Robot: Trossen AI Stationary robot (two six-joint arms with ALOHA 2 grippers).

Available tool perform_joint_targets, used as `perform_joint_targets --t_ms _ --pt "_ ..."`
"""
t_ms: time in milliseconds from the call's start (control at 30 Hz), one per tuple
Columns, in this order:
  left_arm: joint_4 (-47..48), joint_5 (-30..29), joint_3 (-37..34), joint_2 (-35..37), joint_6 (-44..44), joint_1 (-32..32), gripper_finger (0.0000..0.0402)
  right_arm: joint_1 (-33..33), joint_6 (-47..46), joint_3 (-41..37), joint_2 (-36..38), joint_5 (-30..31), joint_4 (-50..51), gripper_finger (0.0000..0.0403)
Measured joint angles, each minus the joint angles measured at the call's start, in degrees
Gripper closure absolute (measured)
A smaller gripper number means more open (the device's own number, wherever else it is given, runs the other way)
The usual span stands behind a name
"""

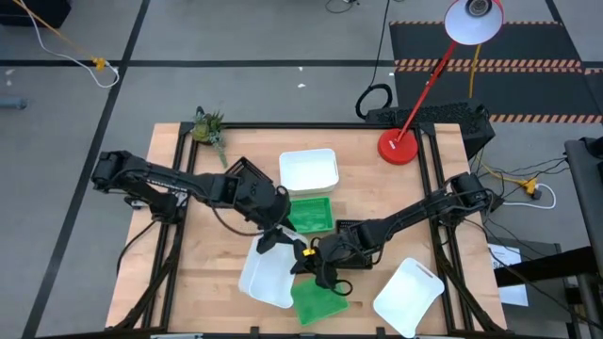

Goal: Stack baskets by color
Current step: Stack the bottom left white bin on the top white bin

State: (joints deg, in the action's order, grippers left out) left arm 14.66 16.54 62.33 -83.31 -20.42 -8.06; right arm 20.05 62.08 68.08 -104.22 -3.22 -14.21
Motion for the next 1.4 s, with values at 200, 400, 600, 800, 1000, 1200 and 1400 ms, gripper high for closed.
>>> perform_joint_targets --t_ms 200,400,600,800,1000,1200,1400 --pt "-3.81 -0.57 0.00 0.00 1.54 -0.69 0.0119 0.00 -0.46 -0.01 0.00 0.11 -0.08 0.0402" --pt "-6.49 -1.37 -0.02 0.00 6.42 -0.69 0.0048 0.07 -2.65 -0.01 0.15 0.12 -1.23 0.0402" --pt "-2.94 -4.53 -0.02 0.00 13.71 0.49 0.0015 0.00 -4.53 -0.05 0.02 0.32 -0.54 0.0402" --pt "-2.73 -5.10 -0.02 1.40 20.44 1.89 0.0032 -0.04 -5.79 -0.05 0.02 2.25 -0.49 0.0402" --pt "-1.48 -7.07 -0.02 6.12 21.78 2.56 0.0055 -0.26 -6.38 0.02 0.69 3.92 -0.47 0.0403" --pt "0.61 -19.34 0.02 13.00 21.76 2.35 0.0083 -0.97 -10.80 -0.07 1.39 3.12 0.69 0.0403" --pt "4.11 -23.92 0.02 18.62 21.23 2.06 0.0111 -2.16 -17.49 -0.07 1.69 6.14 2.98 0.0403"
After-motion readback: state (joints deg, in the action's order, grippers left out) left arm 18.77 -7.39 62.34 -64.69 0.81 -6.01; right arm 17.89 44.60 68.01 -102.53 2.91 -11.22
